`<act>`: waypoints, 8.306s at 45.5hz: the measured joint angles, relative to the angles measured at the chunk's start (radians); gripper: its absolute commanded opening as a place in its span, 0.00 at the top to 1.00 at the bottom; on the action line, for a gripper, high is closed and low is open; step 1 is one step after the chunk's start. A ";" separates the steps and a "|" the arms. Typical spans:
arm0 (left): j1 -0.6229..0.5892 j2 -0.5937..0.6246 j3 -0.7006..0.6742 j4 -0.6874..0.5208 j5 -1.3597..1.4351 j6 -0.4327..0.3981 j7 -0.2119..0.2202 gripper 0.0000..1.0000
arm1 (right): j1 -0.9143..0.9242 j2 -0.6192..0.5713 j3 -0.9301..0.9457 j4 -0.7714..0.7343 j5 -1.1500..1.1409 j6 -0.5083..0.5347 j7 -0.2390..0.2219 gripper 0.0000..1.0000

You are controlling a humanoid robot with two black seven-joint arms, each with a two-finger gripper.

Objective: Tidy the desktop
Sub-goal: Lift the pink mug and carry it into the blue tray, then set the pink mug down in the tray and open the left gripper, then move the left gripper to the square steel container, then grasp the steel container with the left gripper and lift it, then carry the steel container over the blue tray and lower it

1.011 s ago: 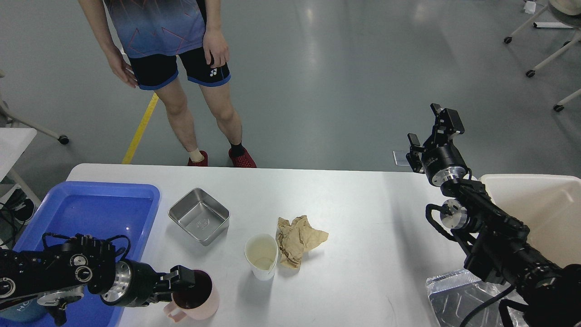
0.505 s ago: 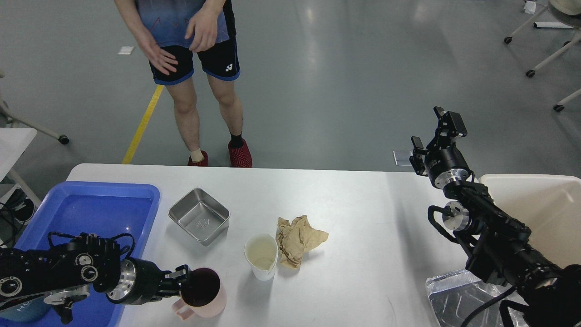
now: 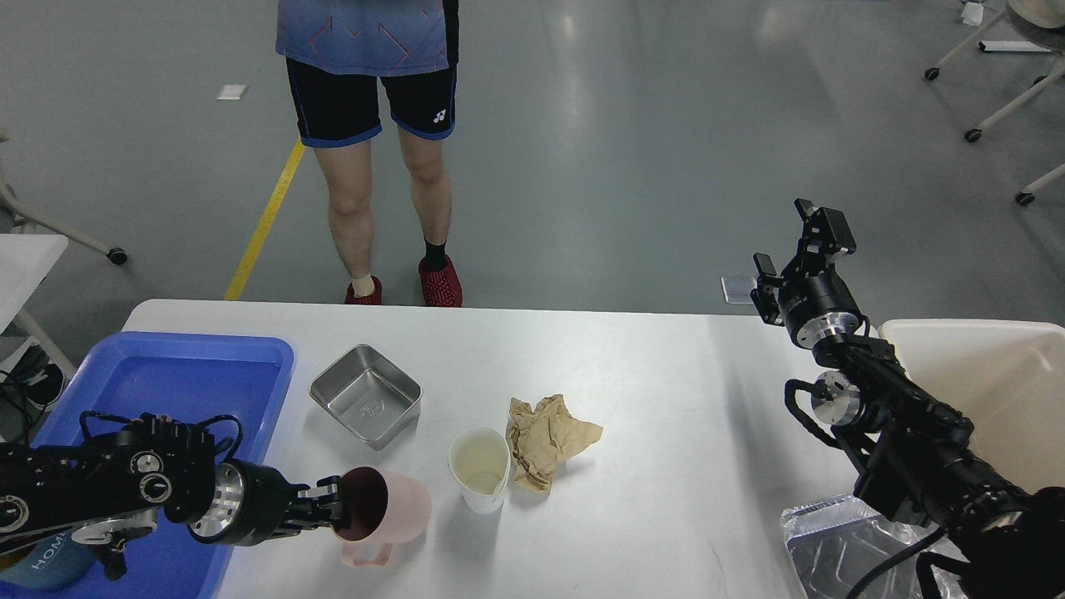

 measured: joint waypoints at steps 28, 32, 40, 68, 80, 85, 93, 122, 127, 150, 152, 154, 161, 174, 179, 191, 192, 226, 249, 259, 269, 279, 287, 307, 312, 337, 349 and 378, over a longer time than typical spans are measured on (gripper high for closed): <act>-0.257 0.545 -0.079 -0.099 -0.008 -0.388 0.015 1.00 | 0.013 0.001 0.000 0.000 0.000 -0.002 0.000 0.00; -0.260 0.639 -0.109 -0.097 -0.007 -0.449 0.015 1.00 | 0.015 0.003 0.000 0.000 0.000 -0.003 0.000 0.00; -0.253 0.739 -0.144 -0.097 -0.005 -0.502 0.016 1.00 | 0.017 0.009 0.000 -0.003 0.000 -0.003 0.000 0.00; -0.012 0.530 -0.047 -0.071 -0.008 -0.159 0.022 0.98 | -0.007 0.003 0.000 0.000 0.000 0.000 0.001 0.00; 0.059 0.515 -0.047 -0.033 -0.006 -0.130 0.023 0.98 | 0.005 -0.007 0.000 -0.002 0.000 0.000 0.001 0.00; 0.060 0.520 -0.047 -0.027 -0.004 -0.130 0.022 0.98 | 0.006 -0.007 0.000 -0.003 0.000 0.000 0.000 0.00; 0.088 0.511 -0.047 -0.013 -0.005 -0.118 0.020 0.97 | 0.006 -0.003 0.000 -0.003 0.000 0.000 0.000 0.00; 0.145 0.421 -0.050 0.034 -0.010 -0.055 0.017 0.86 | -0.008 -0.009 0.000 -0.003 0.000 0.000 0.001 0.00; 0.160 0.420 -0.050 0.039 -0.013 -0.043 0.017 0.76 | -0.008 -0.009 0.000 -0.003 0.000 0.000 0.001 0.00; 0.154 0.422 -0.086 0.056 -0.021 -0.050 0.004 0.29 | -0.007 -0.007 -0.001 -0.004 0.000 0.000 0.001 0.00; 0.154 0.425 -0.114 0.056 -0.021 -0.052 0.001 0.20 | -0.007 -0.006 -0.001 -0.003 0.000 0.000 0.001 0.00; 0.158 0.430 -0.154 0.054 -0.022 -0.054 -0.004 0.15 | -0.007 -0.003 -0.001 -0.003 0.000 -0.001 0.001 0.00; 0.159 0.478 -0.246 0.014 -0.024 -0.102 -0.046 0.05 | -0.006 0.005 -0.001 -0.003 0.000 -0.002 0.001 0.00; 0.145 0.617 -0.370 -0.099 -0.024 -0.204 -0.085 0.03 | -0.006 0.011 -0.001 -0.003 0.000 -0.003 0.001 0.00; 0.142 0.686 -0.399 -0.134 -0.024 -0.246 -0.086 0.03 | -0.006 0.013 -0.001 -0.007 0.000 -0.003 0.001 0.00; 0.097 0.850 -0.533 -0.147 -0.028 -0.356 -0.091 0.03 | -0.002 0.013 -0.001 -0.014 0.000 -0.003 0.001 0.00; 0.094 0.852 -0.540 -0.147 -0.029 -0.356 -0.091 0.03 | -0.001 0.013 -0.001 -0.014 0.000 -0.003 0.001 0.00; 0.113 0.112 -0.491 0.182 -0.025 -0.094 0.091 0.04 | -0.008 0.058 0.000 -0.002 0.002 -0.022 0.000 0.00; 0.127 -0.199 -0.371 0.496 -0.030 -0.002 0.082 0.08 | -0.014 0.053 0.000 -0.007 0.002 -0.022 0.000 0.00; 0.130 -0.273 -0.368 0.530 -0.030 0.053 0.088 0.09 | -0.015 0.054 0.000 -0.011 0.001 -0.027 0.000 0.00; 0.151 -0.325 -0.367 0.546 -0.029 0.079 0.095 0.11 | -0.014 0.054 0.000 -0.011 0.001 -0.029 0.000 0.00; 0.181 -0.359 -0.368 0.588 -0.029 0.096 0.095 0.24 | -0.014 0.049 0.000 -0.012 0.001 -0.029 0.000 0.00; 0.187 -0.364 -0.369 0.591 -0.029 0.096 0.093 0.52 | -0.019 0.049 0.000 -0.012 0.001 -0.035 0.000 0.00; 0.189 -0.363 -0.371 0.583 -0.031 0.078 0.138 1.00 | -0.020 0.047 0.000 -0.014 0.001 -0.038 0.000 0.00; 0.188 -0.361 -0.372 0.583 -0.032 0.077 0.141 1.00 | -0.020 0.046 0.000 -0.015 0.001 -0.041 0.000 0.00; 0.017 -0.076 -0.368 0.410 -0.026 -0.093 0.164 1.00 | -0.016 0.048 0.000 -0.013 0.001 -0.056 0.000 0.00; -0.055 0.318 -0.370 -0.002 -0.027 -0.158 0.170 1.00 | -0.019 0.048 0.000 -0.013 0.001 -0.060 0.000 0.00; -0.059 0.766 -0.520 -0.113 -0.094 -0.404 0.154 1.00 | -0.015 0.049 0.000 -0.014 0.001 -0.063 0.000 0.00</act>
